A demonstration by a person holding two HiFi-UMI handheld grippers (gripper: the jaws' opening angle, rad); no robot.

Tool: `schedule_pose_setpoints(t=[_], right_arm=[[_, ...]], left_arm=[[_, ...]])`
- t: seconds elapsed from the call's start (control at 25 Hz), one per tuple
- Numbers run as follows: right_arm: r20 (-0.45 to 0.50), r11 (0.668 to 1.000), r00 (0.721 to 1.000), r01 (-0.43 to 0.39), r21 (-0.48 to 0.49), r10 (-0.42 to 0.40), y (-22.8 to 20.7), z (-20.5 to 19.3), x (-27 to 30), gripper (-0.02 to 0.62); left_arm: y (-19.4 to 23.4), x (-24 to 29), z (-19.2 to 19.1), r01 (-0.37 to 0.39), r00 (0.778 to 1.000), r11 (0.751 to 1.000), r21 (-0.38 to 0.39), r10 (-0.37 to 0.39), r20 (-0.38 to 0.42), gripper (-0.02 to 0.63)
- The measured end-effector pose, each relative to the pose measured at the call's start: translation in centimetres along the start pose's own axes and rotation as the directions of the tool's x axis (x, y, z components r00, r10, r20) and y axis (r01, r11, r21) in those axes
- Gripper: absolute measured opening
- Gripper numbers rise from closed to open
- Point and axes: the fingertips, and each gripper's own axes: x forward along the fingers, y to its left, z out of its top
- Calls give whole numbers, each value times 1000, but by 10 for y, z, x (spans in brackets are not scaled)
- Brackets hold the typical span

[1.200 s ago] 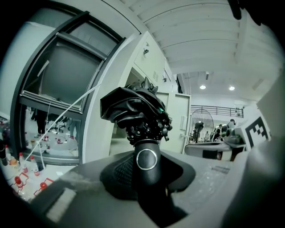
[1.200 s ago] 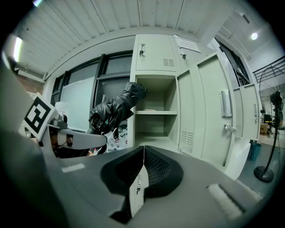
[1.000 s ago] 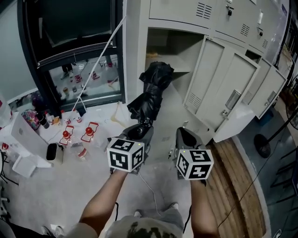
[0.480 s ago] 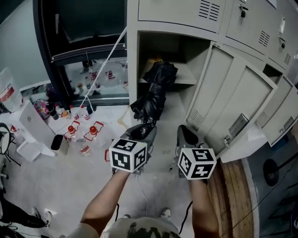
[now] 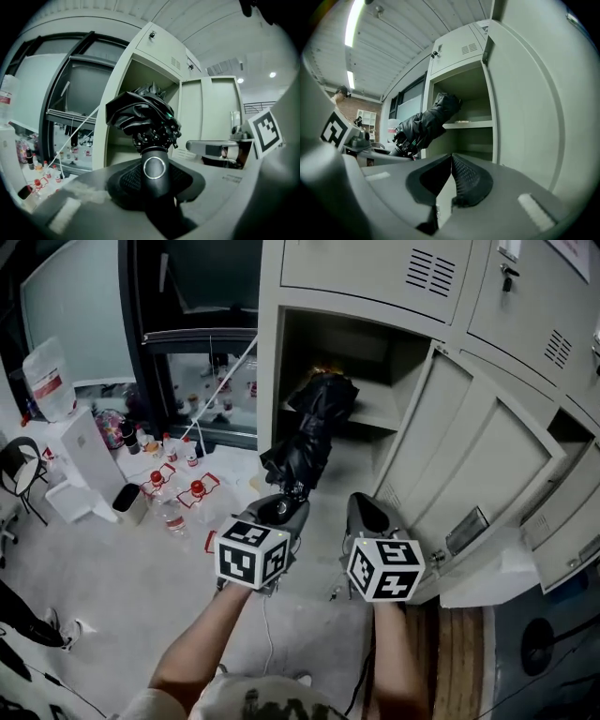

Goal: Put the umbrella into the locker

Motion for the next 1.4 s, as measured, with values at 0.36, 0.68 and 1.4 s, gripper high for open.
schedule_pose_setpoints(t=[0.36,0.68,1.4], right_arm=[[13,994,994,-108,14,108,1,1,4,-11],[23,984,985,-174,32,173,14,-3,2,-11],[19,980,982,-189,61,188,1,-12,-12,-11]], left_arm=[[-9,-9,-23,-88,995,996,18,89,-52,121],[-24,-20,-72,-113,981,993,22,115,-154,121],[-12,13,-82,-157,948,987,-41,139,-285,121]])
